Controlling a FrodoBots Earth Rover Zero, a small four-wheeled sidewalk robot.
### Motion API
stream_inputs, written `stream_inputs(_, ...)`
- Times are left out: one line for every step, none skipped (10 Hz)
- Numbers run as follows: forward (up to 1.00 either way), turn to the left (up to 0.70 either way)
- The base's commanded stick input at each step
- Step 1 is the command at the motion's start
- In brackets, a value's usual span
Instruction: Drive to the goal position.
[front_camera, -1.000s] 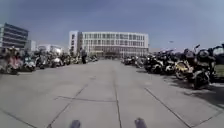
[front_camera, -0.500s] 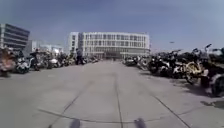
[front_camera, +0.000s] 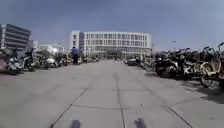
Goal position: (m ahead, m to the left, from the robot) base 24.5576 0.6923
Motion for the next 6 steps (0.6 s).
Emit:
stream_inputs(1.0, 0.0)
stream_inputs(1.0, 0.0)
stream_inputs(1.0, -0.2)
stream_inputs(1.0, -0.27)
stream_inputs(1.0, -0.27)
stream_inputs(1.0, -0.27)
